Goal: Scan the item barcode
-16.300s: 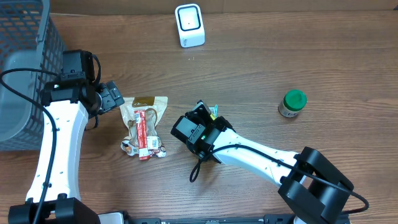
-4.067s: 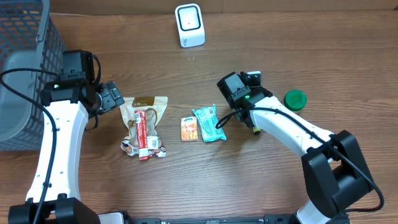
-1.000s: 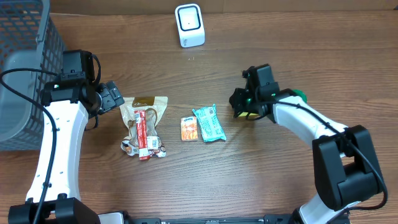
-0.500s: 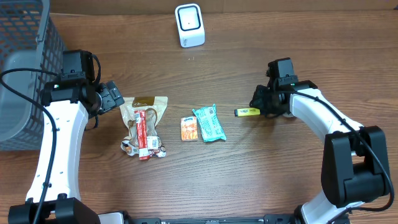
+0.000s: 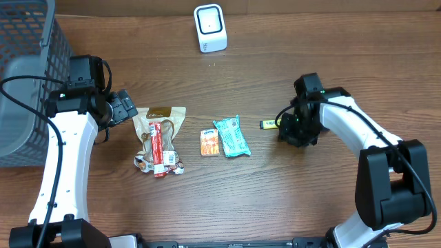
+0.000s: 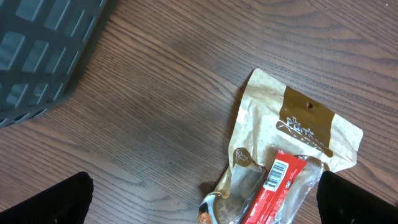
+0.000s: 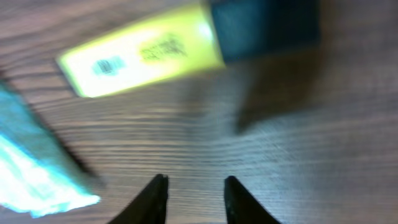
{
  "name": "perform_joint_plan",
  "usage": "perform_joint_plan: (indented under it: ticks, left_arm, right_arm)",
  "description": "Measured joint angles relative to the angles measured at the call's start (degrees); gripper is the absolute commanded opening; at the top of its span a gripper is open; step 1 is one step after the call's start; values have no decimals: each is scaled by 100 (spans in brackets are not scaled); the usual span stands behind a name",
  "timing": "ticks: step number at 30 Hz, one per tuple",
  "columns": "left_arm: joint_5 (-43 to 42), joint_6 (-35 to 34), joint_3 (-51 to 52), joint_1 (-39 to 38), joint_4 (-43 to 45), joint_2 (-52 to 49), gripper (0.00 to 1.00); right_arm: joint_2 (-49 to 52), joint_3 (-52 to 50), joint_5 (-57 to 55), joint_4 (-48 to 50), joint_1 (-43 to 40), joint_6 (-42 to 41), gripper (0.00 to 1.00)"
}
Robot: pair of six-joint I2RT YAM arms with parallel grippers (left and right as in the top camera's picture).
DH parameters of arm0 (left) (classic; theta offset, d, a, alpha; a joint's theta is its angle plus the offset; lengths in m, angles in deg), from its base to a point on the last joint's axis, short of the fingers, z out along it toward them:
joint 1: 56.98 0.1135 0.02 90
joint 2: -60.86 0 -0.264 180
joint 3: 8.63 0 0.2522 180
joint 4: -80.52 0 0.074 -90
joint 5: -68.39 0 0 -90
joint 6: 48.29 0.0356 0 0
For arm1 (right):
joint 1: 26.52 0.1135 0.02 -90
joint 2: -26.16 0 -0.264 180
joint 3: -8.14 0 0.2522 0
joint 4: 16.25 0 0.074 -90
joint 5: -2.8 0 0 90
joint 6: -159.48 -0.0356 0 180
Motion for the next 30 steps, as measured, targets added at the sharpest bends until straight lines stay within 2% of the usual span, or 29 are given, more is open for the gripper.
perform_joint_plan:
  ticks: [3, 12, 16, 24, 28, 30]
  left_arm:
    - [0, 0, 0, 0, 0, 0, 100]
    - [0, 0, 0, 0, 2, 0, 100]
    - [0, -2, 0, 0, 2, 0, 100]
    - [0, 0, 0, 0, 0, 0, 100]
    - [0, 0, 0, 0, -2, 0, 100]
    - [0, 0, 0, 0, -2, 0, 100]
  right_arm:
    - [0, 332, -136, 402, 15, 153, 4]
    - [4, 452, -1370, 1825, 20, 258, 4]
    - [79, 361, -1545, 2046, 20, 275, 4]
    - [566, 164, -1655, 1843, 20, 273, 4]
    - [625, 153, -1624, 1117, 20, 275, 5]
    - [625, 170, -1456, 640, 20, 269, 11]
